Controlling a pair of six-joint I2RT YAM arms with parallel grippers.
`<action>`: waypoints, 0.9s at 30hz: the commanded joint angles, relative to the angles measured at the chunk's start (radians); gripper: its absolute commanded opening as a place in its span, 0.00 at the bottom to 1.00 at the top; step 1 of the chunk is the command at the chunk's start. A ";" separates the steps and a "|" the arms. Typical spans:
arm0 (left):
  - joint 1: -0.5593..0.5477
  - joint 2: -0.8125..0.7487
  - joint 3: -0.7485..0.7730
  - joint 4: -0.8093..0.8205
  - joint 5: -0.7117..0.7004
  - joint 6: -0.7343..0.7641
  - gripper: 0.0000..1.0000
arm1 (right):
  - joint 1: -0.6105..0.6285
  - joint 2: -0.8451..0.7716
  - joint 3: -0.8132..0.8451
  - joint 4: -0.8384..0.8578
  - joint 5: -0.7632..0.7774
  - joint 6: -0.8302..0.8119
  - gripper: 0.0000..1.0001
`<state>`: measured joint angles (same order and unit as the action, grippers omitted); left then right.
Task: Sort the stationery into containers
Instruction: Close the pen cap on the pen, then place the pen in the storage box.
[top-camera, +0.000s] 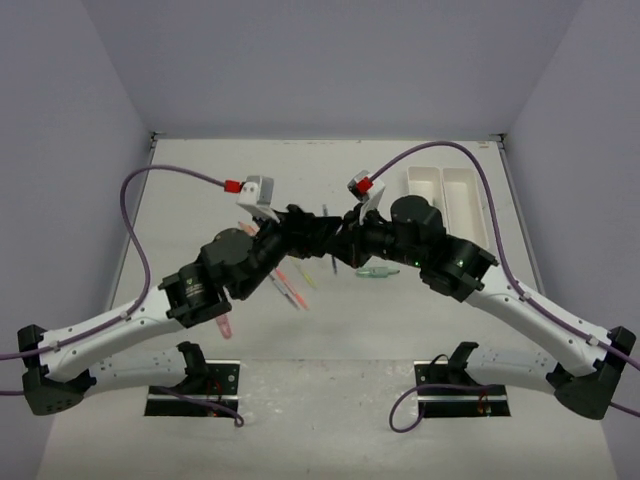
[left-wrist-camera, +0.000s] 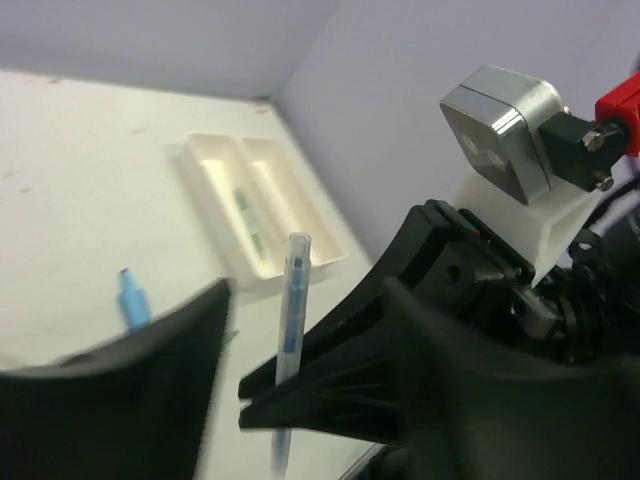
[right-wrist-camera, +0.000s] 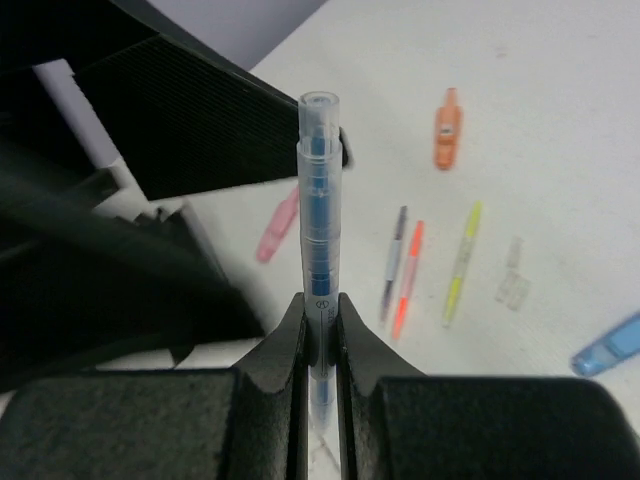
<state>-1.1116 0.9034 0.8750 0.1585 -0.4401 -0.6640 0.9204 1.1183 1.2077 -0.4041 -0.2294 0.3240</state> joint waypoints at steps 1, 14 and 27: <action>0.091 0.182 0.299 -0.623 -0.240 -0.040 0.99 | -0.080 -0.064 -0.136 0.199 0.239 0.085 0.00; 0.259 0.143 0.331 -0.831 -0.241 -0.064 1.00 | -0.638 0.197 -0.046 -0.145 0.479 -0.036 0.00; 0.257 -0.207 0.141 -1.024 -0.089 0.071 1.00 | -0.767 0.701 0.301 -0.197 0.518 -0.112 0.15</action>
<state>-0.8532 0.7982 1.0371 -0.8037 -0.5581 -0.6704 0.1644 1.8032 1.4405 -0.5694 0.2399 0.2475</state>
